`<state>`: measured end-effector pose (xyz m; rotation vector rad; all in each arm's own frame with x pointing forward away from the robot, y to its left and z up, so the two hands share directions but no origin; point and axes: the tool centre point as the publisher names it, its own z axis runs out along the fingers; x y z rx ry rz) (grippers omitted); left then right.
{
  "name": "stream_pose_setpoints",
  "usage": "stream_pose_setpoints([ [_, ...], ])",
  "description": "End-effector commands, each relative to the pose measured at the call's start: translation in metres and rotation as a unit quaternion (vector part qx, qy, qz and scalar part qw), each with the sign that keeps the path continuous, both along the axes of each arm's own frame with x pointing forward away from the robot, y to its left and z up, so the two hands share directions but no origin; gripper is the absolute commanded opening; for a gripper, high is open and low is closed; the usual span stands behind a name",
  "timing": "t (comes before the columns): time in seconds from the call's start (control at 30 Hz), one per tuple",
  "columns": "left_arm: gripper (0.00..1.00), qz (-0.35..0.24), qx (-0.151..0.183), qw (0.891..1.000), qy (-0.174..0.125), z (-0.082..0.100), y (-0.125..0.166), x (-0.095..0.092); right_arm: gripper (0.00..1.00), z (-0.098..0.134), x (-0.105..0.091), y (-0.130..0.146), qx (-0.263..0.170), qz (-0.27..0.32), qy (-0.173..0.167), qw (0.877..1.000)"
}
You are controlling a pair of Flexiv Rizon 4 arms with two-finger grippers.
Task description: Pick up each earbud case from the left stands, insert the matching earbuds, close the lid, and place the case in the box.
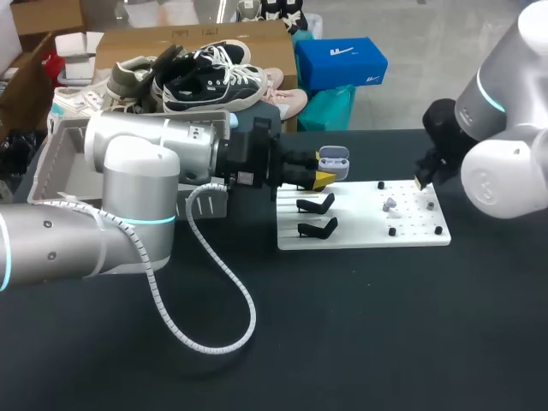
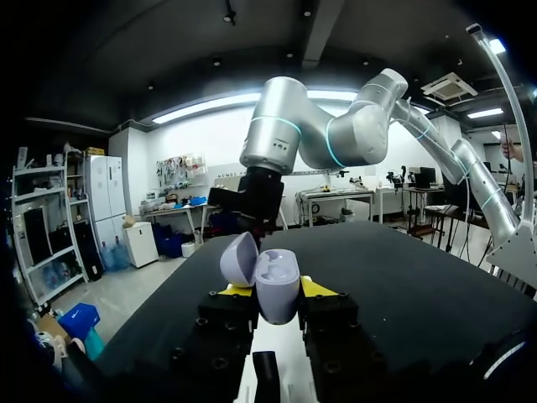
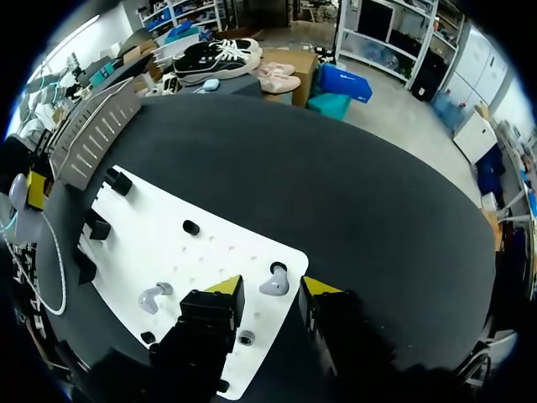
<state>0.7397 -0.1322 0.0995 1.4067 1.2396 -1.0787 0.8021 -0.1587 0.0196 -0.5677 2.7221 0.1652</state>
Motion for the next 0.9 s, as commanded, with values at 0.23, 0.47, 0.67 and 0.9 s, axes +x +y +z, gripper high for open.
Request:
stream_pose_setpoints([
  [0.23,0.00,0.001,-0.001,1.000,-0.001,-0.0005,-0.0002,-0.0003,0.33,0.0011,0.0021,0.0015,-0.008,-0.006,0.000,1.000],
  [0.47,0.00,0.001,-0.001,1.000,-0.001,-0.0005,-0.0002,-0.0003,0.25,0.0002,0.0036,0.0012,-0.008,-0.009,0.002,1.000],
  [0.67,0.00,0.001,-0.001,1.000,-0.001,-0.0005,-0.0002,-0.0003,0.16,-0.0011,0.0037,0.0021,-0.008,-0.012,0.004,1.000],
  [0.9,0.00,0.001,-0.001,1.000,-0.001,-0.0005,-0.0002,-0.0003,0.00,-0.0018,0.0029,0.0024,-0.008,-0.016,0.005,1.000],
])
